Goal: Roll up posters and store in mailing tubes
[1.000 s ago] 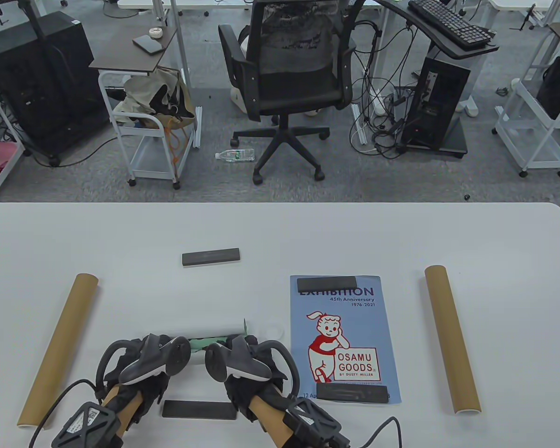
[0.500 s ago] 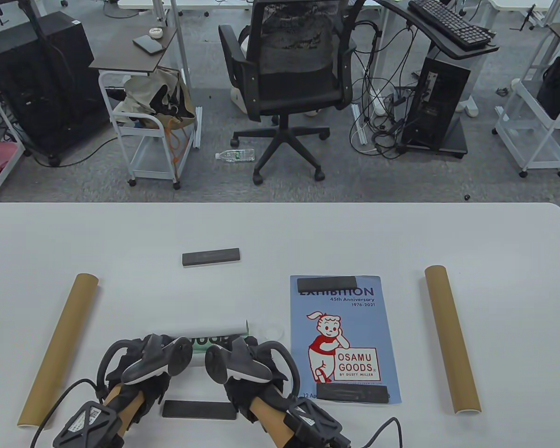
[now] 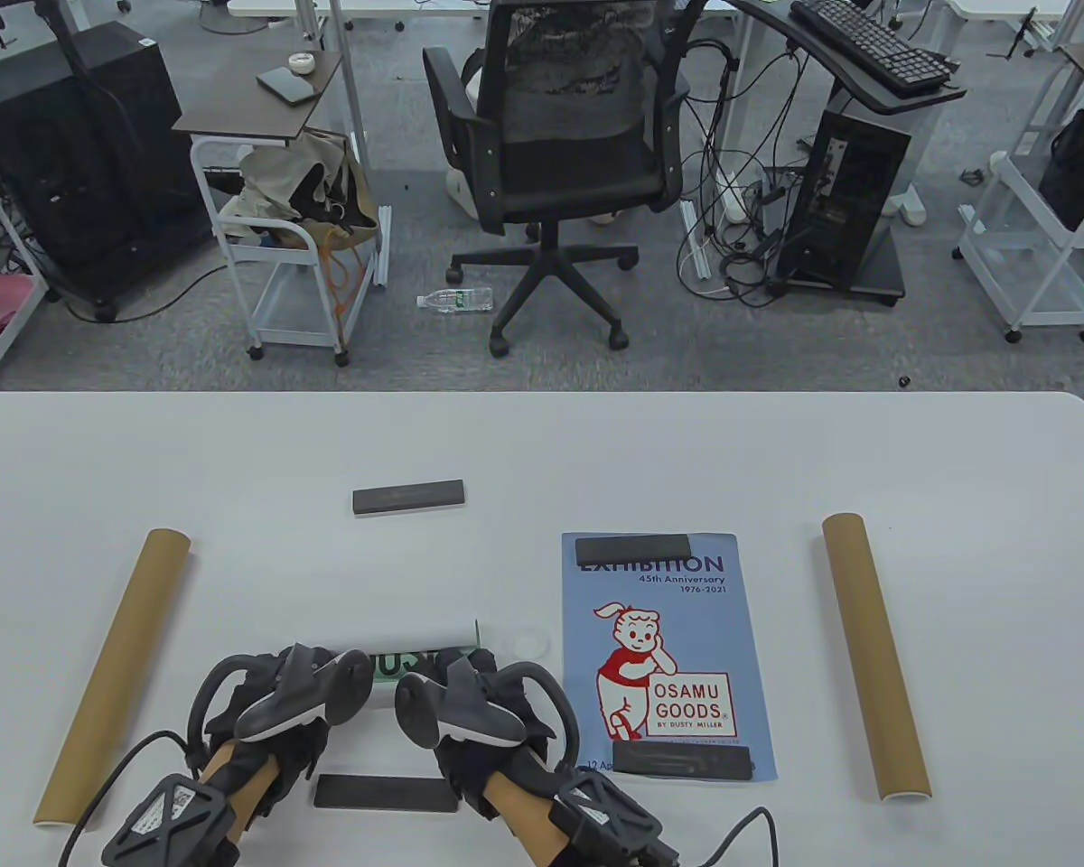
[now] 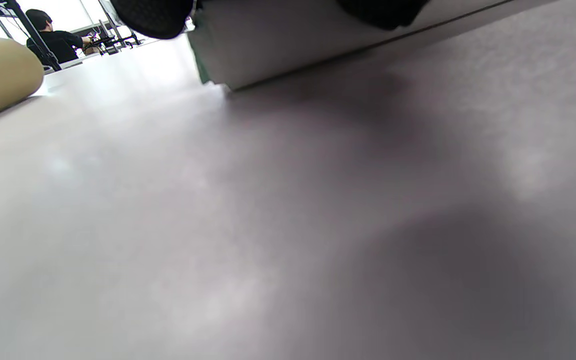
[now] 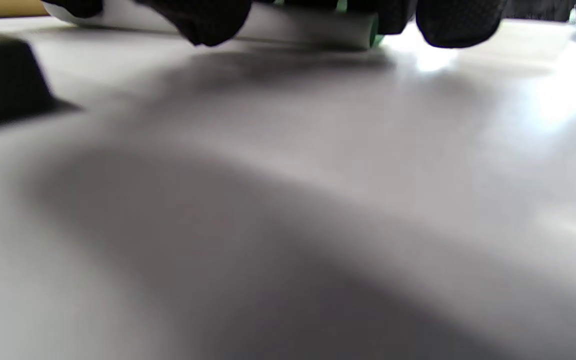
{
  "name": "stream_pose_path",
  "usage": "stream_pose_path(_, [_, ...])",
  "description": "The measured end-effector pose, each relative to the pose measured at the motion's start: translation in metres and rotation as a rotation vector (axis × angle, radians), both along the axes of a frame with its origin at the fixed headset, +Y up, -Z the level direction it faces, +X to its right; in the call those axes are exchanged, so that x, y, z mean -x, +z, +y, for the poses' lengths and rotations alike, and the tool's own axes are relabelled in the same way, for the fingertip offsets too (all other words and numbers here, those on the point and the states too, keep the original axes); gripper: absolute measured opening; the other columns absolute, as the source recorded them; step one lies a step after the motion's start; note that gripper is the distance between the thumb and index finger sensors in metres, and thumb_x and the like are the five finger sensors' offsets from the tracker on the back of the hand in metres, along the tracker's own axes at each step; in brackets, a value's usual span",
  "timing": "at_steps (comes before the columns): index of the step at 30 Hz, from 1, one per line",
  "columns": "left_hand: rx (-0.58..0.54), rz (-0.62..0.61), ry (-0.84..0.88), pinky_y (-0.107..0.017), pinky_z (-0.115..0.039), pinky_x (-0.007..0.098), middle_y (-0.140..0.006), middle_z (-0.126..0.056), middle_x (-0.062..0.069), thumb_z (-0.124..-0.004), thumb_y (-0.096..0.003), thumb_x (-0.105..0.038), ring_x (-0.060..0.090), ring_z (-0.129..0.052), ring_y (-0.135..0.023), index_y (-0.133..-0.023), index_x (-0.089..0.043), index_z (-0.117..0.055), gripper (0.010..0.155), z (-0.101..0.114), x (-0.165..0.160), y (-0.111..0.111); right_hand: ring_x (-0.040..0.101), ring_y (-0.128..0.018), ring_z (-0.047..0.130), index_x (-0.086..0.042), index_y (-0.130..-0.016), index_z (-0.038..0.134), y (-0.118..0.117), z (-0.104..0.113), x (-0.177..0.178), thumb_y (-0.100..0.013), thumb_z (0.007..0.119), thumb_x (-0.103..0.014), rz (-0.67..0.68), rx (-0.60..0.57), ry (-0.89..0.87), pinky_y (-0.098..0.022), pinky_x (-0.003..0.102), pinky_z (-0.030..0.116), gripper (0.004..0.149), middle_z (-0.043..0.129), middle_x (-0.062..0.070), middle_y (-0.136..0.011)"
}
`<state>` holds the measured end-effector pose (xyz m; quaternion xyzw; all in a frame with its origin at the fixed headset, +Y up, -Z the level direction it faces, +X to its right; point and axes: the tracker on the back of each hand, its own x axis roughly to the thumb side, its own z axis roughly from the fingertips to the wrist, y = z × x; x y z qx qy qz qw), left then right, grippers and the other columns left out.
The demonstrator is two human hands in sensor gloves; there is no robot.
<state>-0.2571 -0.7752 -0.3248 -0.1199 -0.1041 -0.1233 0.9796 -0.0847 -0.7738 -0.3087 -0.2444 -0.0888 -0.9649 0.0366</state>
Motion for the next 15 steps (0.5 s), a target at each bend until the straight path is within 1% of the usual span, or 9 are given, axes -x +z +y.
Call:
stream_pose_path(1, [0.004,0.0,0.002,-0.067,-0.071,0.054,-0.089,-0.081,-0.005,-0.073,-0.0427,-0.034,0.026,-0.089,-0.081,-0.089,-0.044,-0.063,0.049,0.0002,-0.0002,0.0001,0.044,-0.093,0.052,-0.021,-0.099,0.039,0.0003,0.001,0.0002,-0.05,0.07,-0.029,0.005,-0.005,-0.003,-0.062,0.063,0.057,0.059,0.043,0.012,-0.102])
stream_pose_path(3, [0.01,0.001,-0.001,-0.067,-0.071,0.054,-0.089,-0.081,-0.005,-0.073,-0.0427,-0.034,0.027,-0.089,-0.081,-0.089,-0.045,-0.064,0.049,-0.0004,0.0002,0.0,0.045,-0.093,0.051,-0.021,-0.1,0.038,-0.001,-0.003,0.0006,-0.05,0.07,-0.029,0.011,0.037,0.006,-0.062,0.063,0.057,0.06,0.042,0.012,-0.103])
stream_pose_path(4, [0.015,0.006,-0.004,-0.067,-0.071,0.054,-0.091,-0.08,-0.005,-0.073,-0.0431,-0.035,0.024,-0.089,-0.083,-0.091,-0.045,-0.062,0.05,-0.0002,0.0007,0.0,0.044,-0.094,0.05,-0.022,-0.1,0.037,-0.0013,-0.0041,0.0006,-0.05,0.069,-0.029,0.009,0.044,0.012,-0.062,0.063,0.057,0.06,0.041,0.011,-0.103])
stream_pose_path(6, [0.048,0.035,0.004,-0.069,-0.067,0.055,-0.099,-0.071,-0.002,-0.075,-0.0434,-0.04,0.027,-0.083,-0.089,-0.096,-0.045,-0.052,0.058,-0.0019,0.0026,0.0001,0.044,-0.096,0.047,-0.022,-0.101,0.035,-0.0032,-0.0064,0.0008,-0.05,0.069,-0.029,0.005,0.061,0.029,-0.063,0.063,0.056,0.061,0.039,0.01,-0.104])
stream_pose_path(8, [0.064,0.046,-0.002,-0.07,-0.065,0.055,-0.103,-0.064,0.0,-0.076,-0.0436,-0.04,0.029,-0.078,-0.092,-0.097,-0.045,-0.048,0.061,-0.0041,0.0041,-0.0001,0.043,-0.097,0.045,-0.023,-0.101,0.035,-0.0052,-0.0069,0.0008,-0.05,0.069,-0.028,-0.009,0.077,0.026,-0.063,0.063,0.055,0.061,0.038,0.01,-0.105])
stream_pose_path(9, [0.037,0.036,-0.013,-0.07,-0.065,0.055,-0.102,-0.065,0.0,-0.076,-0.0437,-0.039,0.028,-0.078,-0.092,-0.096,-0.045,-0.05,0.059,-0.0046,0.0046,-0.0002,0.043,-0.097,0.045,-0.023,-0.101,0.035,-0.0064,-0.0072,0.0009,-0.05,0.069,-0.028,-0.016,0.089,0.024,-0.063,0.063,0.055,0.061,0.038,0.01,-0.105])
stream_pose_path(12, [-0.023,0.003,-0.015,-0.067,-0.07,0.054,-0.091,-0.079,-0.005,-0.076,-0.0423,-0.036,0.025,-0.088,-0.084,-0.091,-0.046,-0.06,0.052,-0.0033,0.0038,-0.0017,0.044,-0.097,0.044,-0.022,-0.101,0.035,-0.0055,-0.0046,0.0012,-0.05,0.069,-0.029,-0.015,0.094,0.018,-0.063,0.064,0.055,0.061,0.037,0.01,-0.106])
stream_pose_path(14, [0.012,0.014,0.003,-0.067,-0.071,0.054,-0.088,-0.082,-0.005,-0.075,-0.042,-0.034,0.026,-0.089,-0.081,-0.089,-0.046,-0.064,0.05,-0.001,0.003,-0.002,0.045,-0.096,0.047,-0.022,-0.101,0.036,-0.0023,-0.002,0.0001,-0.05,0.069,-0.029,0.0,0.042,-0.015,-0.063,0.063,0.056,0.061,0.037,0.011,-0.105])
stream_pose_path(15, [0.047,0.021,0.011,-0.067,-0.07,0.055,-0.088,-0.082,-0.004,-0.075,-0.042,-0.034,0.026,-0.089,-0.081,-0.089,-0.046,-0.065,0.049,0.0003,0.0023,-0.0019,0.044,-0.094,0.051,-0.021,-0.1,0.04,-0.0012,-0.0002,-0.0002,-0.05,0.07,-0.029,0.004,0.011,-0.024,-0.062,0.063,0.057,0.059,0.04,0.012,-0.103])
